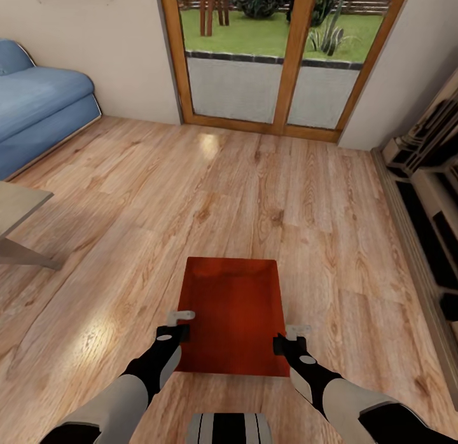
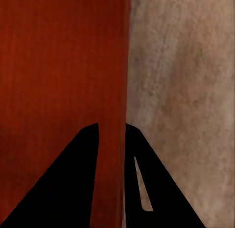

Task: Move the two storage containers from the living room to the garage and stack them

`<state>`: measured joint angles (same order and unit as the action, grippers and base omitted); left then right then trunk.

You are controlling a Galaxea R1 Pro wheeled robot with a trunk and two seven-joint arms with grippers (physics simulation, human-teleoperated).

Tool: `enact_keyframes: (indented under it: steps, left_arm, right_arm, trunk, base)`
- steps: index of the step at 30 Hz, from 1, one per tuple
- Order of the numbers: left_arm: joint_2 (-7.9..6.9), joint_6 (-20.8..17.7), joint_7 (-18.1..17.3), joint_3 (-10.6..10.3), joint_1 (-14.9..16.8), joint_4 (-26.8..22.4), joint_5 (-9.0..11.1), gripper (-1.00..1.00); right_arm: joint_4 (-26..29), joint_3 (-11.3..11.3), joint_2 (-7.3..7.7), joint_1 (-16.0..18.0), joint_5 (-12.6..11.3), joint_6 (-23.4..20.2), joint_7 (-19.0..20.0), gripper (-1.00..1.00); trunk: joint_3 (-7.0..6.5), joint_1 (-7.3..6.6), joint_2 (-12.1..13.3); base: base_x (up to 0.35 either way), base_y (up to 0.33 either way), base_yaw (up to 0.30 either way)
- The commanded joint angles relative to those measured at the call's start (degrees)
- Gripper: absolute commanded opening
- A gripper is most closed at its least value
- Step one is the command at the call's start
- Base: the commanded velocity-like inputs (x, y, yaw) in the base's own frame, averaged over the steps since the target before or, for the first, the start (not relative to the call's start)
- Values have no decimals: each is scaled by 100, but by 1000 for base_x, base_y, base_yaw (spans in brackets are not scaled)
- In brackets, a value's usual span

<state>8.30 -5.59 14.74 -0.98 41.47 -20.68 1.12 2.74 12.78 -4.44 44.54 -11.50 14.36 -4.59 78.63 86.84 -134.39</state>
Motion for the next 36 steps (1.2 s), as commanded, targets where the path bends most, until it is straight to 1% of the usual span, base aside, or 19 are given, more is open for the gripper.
enact_keyframes:
  steps: [1,8,36]
  left_arm:
    - [-5,-48,73,30,1,-23,-110,-100]
    - [21,-39,96,36,1,-28,-104,-100]
    - [22,-56,90,45,1,-9,-95,-100]
  right_arm:
    - [-10,-12,2,2,-105,30,-51,-100]
    - [-10,-12,9,2,-107,23,-51,-100]
    - [-10,-12,0,2,-107,23,-51,-100]
  trunk:
    - [3,-1,-1]
    - [3,-1,-1]
    - [-499,-616,1122]
  base:
    - [0,0,0]
    - [0,0,0]
    - [0,0,0]
